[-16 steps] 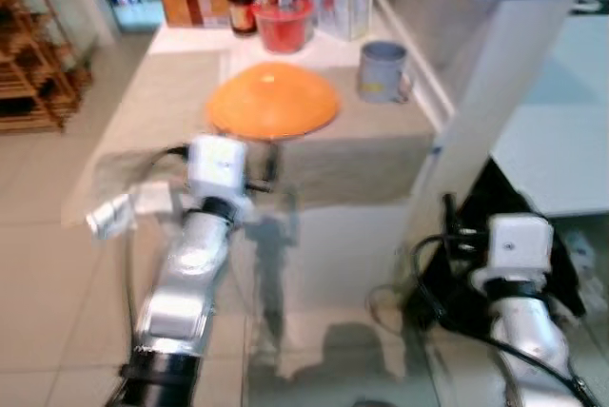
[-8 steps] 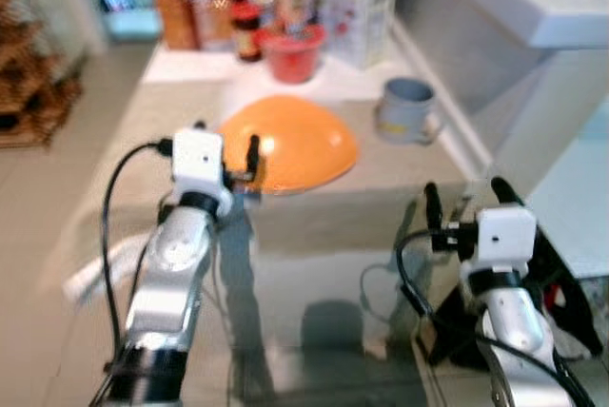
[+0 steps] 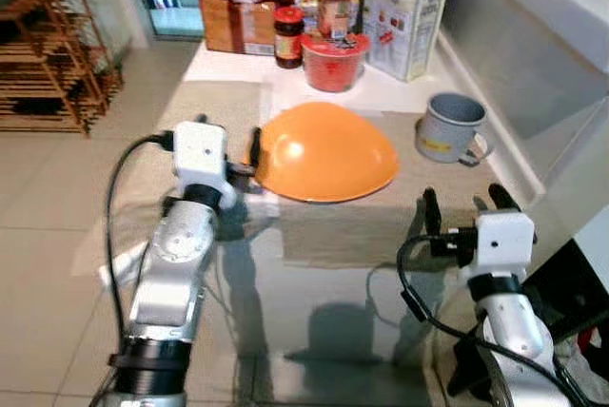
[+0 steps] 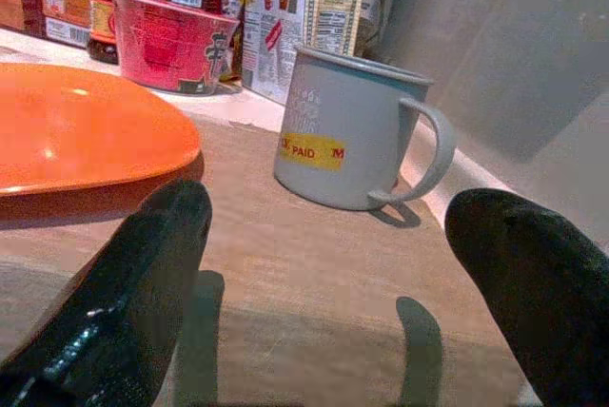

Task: Setting the table

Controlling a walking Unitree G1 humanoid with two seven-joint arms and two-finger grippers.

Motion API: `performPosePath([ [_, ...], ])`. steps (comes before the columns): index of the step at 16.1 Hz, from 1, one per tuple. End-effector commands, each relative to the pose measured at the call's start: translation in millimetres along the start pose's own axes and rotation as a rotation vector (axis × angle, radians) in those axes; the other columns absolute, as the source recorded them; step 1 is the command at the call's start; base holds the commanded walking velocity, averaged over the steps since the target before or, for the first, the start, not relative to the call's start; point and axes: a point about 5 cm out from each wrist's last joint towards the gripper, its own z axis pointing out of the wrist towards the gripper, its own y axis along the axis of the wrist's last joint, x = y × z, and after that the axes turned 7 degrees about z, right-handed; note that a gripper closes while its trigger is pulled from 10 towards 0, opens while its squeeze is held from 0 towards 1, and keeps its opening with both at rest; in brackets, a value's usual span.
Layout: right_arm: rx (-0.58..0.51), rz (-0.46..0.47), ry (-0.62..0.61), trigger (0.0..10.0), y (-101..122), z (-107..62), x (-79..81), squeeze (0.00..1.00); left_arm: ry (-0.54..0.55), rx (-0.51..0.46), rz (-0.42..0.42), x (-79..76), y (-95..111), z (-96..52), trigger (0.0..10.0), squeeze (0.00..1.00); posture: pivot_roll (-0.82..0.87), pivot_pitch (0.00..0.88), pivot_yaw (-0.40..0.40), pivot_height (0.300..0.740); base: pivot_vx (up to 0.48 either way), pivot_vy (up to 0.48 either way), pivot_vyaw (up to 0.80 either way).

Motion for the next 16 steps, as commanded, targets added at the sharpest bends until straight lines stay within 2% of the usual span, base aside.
performPosePath([
  [1, -0.007, 0.007, -0.011, 10.0, 2.5, 0.5, -2.8, 0.0, -0.029, 0.001, -0.007, -5.5, 1.3, 0.9, 10.0, 0.0, -0.02, 0.0, 0.006, 0.74, 0.48, 0.0, 0.0],
  [5, 0.0, 0.008, -0.006, 10.0, 1.4, -1.0, -1.8, 0.0, -0.02, 0.004, -0.008, -2.3, 1.0, 3.6, 10.0, 0.0, -0.02, 0.003, 0.007, 0.74, 0.475, 0.0, 0.0],
  [7, 0.003, 0.009, -0.004, 10.0, 0.8, -1.9, -1.9, 0.0, 0.032, 0.016, -0.004, 3.9, -1.0, 4.6, 10.0, 0.0, -0.02, 0.006, 0.008, 0.74, 0.448, 0.0, 0.0],
  [9, 0.008, 0.012, -0.002, 10.0, 0.0, -3.3, -1.5, 0.0, 0.029, 0.031, -0.007, 5.8, -2.9, 5.7, 10.0, 0.0, -0.03, 0.01, 0.008, 0.74, 0.0, 0.0, 0.0],
  [11, 0.011, 0.018, 0.008, 10.0, -0.2, -4.9, -0.9, 0.0, -0.004, 0.049, -0.013, 6.3, 0.2, 12.7, 10.0, 0.0, -0.03, 0.014, 0.006, 0.74, 0.0, 0.0, 0.0],
  [12, 0.012, 0.029, 0.017, 10.0, 0.6, -5.7, -0.4, 0.0, -0.048, 0.09, -0.08, 8.9, 2.2, 20.2, 10.0, 0.0, -0.03, 0.016, 0.003, 0.74, 0.0, 0.0, 0.0],
  [13, 0.011, 0.033, 0.021, 10.0, 1.2, -6.3, -0.2, 0.0, -0.055, 0.116, -0.136, 14.6, 3.7, 25.7, 10.0, 0.0, -0.03, 0.017, 0.001, 0.74, 0.0, 0.0, 0.0],
  [14, 0.012, 0.039, 0.03, 10.0, 1.8, -7.5, 0.6, 0.0, -0.081, 0.143, -0.181, 34.7, 14.6, 41.7, 10.0, 0.0, -0.03, 0.019, 0.0, 0.74, 0.0, 0.0, 0.0],
  [16, 0.016, 0.04, 0.036, 10.0, 0.9, -8.0, 1.5, 0.0, -0.099, 0.168, -0.232, 53.4, 27.3, 55.4, 10.0, 0.0, -0.03, 0.021, 0.006, 0.74, 0.0, 0.0, 0.0],
])
